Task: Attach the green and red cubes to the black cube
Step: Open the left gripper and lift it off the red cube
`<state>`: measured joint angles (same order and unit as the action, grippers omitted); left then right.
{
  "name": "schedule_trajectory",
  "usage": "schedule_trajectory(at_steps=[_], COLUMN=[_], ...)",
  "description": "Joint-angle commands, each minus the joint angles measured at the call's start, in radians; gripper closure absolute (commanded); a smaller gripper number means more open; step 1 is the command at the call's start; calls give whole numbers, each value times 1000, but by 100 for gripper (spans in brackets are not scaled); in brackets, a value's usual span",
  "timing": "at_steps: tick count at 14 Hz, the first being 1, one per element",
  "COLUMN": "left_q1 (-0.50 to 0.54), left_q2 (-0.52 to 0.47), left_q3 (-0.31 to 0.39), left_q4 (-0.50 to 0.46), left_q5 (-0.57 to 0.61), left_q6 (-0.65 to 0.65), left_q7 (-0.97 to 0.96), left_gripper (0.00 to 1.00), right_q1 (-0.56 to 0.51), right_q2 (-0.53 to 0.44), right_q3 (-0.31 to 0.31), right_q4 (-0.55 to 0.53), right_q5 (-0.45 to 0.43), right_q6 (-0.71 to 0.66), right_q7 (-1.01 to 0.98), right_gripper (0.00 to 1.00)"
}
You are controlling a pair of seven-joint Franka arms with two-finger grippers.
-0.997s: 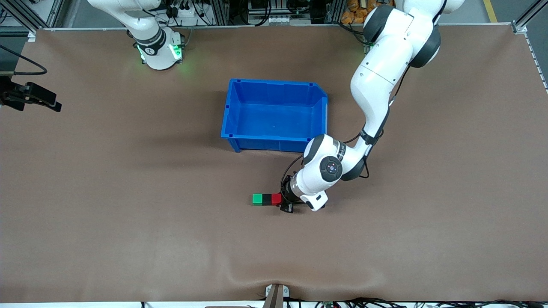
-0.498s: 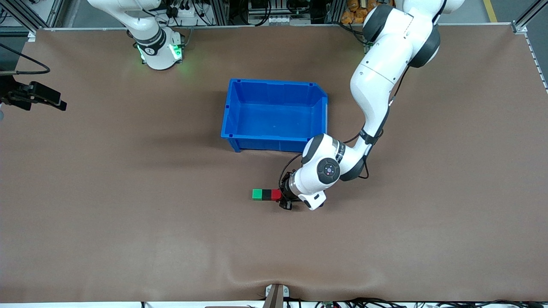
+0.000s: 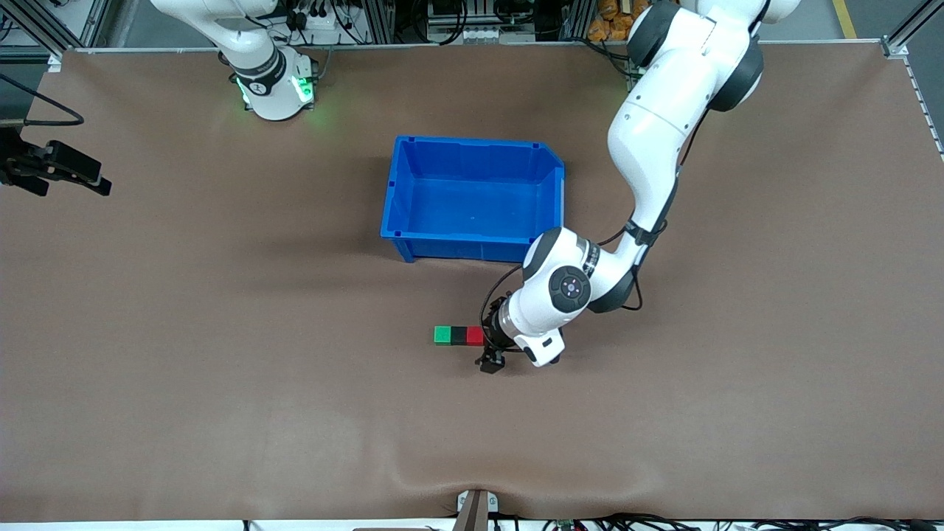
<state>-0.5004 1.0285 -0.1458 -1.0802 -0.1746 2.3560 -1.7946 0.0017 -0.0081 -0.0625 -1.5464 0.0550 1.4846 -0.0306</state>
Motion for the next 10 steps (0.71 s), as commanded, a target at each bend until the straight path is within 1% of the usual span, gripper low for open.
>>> schedule_trajectory(at_steps=[1, 3, 5, 10], left_q1=[8, 20, 48, 68], left_q2=[-51, -80, -108, -198], left_q3=[8, 9, 0, 3], left_q4=[-15, -17, -17, -17], left_q5=[84, 96, 92, 93], left_q6=[-21, -26, -93, -224], left_q7=[75, 130, 228, 363], left_gripper=[0, 0, 0, 0], right_q1=[40, 40, 35, 27], right_q2=[14, 16, 16, 16], right_q3=[0, 0, 0, 0], right_q4=[8, 8, 8, 8], right_q5=[-4, -4, -4, -1], right_q6=[6, 11, 11, 20], right_q7=[17, 17, 18, 18], right_gripper=[0, 0, 0, 0])
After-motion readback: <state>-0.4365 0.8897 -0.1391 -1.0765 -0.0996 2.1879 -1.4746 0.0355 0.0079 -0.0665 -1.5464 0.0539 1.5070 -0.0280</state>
